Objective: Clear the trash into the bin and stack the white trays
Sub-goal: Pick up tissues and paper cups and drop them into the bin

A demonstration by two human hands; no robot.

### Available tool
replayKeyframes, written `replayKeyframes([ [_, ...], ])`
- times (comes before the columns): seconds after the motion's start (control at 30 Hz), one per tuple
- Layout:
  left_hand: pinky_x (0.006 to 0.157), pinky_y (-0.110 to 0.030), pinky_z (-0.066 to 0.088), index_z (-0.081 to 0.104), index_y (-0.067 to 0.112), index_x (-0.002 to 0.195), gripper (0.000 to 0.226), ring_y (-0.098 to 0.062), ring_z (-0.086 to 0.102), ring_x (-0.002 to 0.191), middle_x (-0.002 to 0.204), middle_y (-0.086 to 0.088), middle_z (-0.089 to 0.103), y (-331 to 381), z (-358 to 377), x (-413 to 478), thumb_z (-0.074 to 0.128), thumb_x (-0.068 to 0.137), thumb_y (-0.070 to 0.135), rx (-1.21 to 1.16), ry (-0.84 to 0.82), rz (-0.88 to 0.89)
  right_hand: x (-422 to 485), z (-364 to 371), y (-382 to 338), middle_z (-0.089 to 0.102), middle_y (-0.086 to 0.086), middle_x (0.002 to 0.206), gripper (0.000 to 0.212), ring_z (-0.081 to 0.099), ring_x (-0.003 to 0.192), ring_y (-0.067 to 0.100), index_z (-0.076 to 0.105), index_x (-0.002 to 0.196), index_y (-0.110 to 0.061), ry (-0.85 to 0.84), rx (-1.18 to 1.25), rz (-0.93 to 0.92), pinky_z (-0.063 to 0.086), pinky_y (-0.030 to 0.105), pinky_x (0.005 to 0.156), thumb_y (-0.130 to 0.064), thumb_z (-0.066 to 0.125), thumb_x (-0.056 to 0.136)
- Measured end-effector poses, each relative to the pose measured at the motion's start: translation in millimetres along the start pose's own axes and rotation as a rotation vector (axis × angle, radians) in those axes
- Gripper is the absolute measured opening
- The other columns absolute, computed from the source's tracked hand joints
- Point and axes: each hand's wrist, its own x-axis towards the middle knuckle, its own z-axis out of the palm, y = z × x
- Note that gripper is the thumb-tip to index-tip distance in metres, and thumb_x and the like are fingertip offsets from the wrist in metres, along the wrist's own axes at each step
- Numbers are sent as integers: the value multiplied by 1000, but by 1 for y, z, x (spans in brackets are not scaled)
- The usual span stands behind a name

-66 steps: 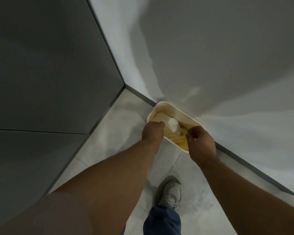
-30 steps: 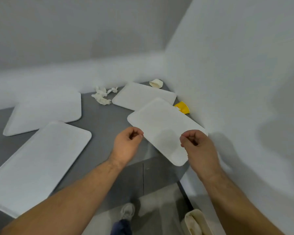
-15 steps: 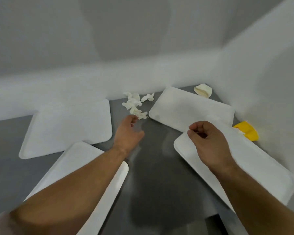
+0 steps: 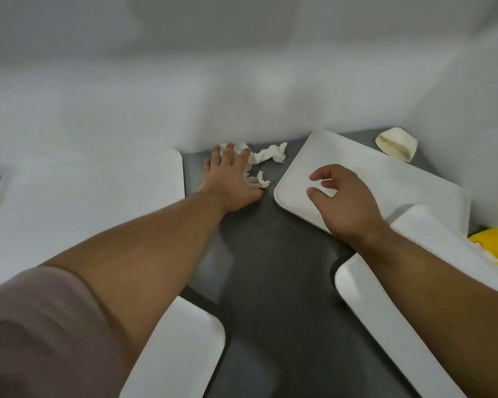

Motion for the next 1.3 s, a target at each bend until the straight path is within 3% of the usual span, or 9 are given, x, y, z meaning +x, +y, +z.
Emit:
replayKeyframes([
  [0.2,102,-50,47,52,23,137,53,-36,44,130,136,-13,48,-11,6,-7,53,92,52,29,93,125,61,40,-8,58,-9,122,28,56,115,11,67,117,-26,-73,-100,-173,34,14,91,-16,67,91],
  [0.37,93,-48,48,59,17,130,37,-36,51,119,132,-11,56,-17,9,-26,51,98,34,57,175,194,94,75,-26,55,0,137,43,56,119,21,64,131,-25,-188,-282,-335,47,33,101,-14,66,89],
  [0.47,88,-47,48,55,18,135,38,-38,59,111,129,-12,58,-21,8,-31,50,99,27,-39,184,178,98,95,-31,63,1,119,29,59,111,24,71,119,-27,-301,-420,-392,49,35,91,-20,64,91],
  [0.57,79,-41,46,54,20,135,39,-40,63,105,127,-13,62,-24,4,-33,51,97,27,-156,224,122,94,99,-30,68,6,104,20,63,100,30,75,103,-22,-240,-427,-404,49,36,83,-17,60,91],
  [0.8,68,-32,36,63,15,101,14,-28,59,81,93,-7,66,-19,-3,-42,53,98,23,-407,310,-32,74,64,-13,72,4,102,31,64,95,24,75,98,-16,-60,-180,-340,49,32,86,3,51,89],
  [0.97,61,-42,40,54,3,77,23,-18,49,67,72,-18,58,17,-11,-58,54,96,17,-629,255,5,35,21,1,67,-2,100,30,60,94,14,67,97,-22,-33,-27,-189,43,22,89,-3,45,98],
  [1.13,50,-32,30,45,-2,71,26,-15,40,57,61,-8,43,81,-14,-84,49,89,16,-977,205,-32,-23,-35,29,50,-5,73,26,47,67,8,55,81,-12,24,257,50,41,21,69,-9,38,101],
  [1.2,52,-37,28,40,-1,69,28,-19,36,59,63,-10,39,109,-14,-99,48,90,16,-1029,164,21,-53,-62,45,46,-3,71,20,42,64,5,50,78,-9,75,347,82,39,19,63,-5,40,95],
  [1.3,53,-50,27,31,-3,71,33,-25,29,65,66,-18,30,156,-11,-128,48,92,15,-1111,51,119,-99,-100,77,43,6,73,13,38,66,17,46,86,-2,140,376,196,35,31,57,11,43,81],
])
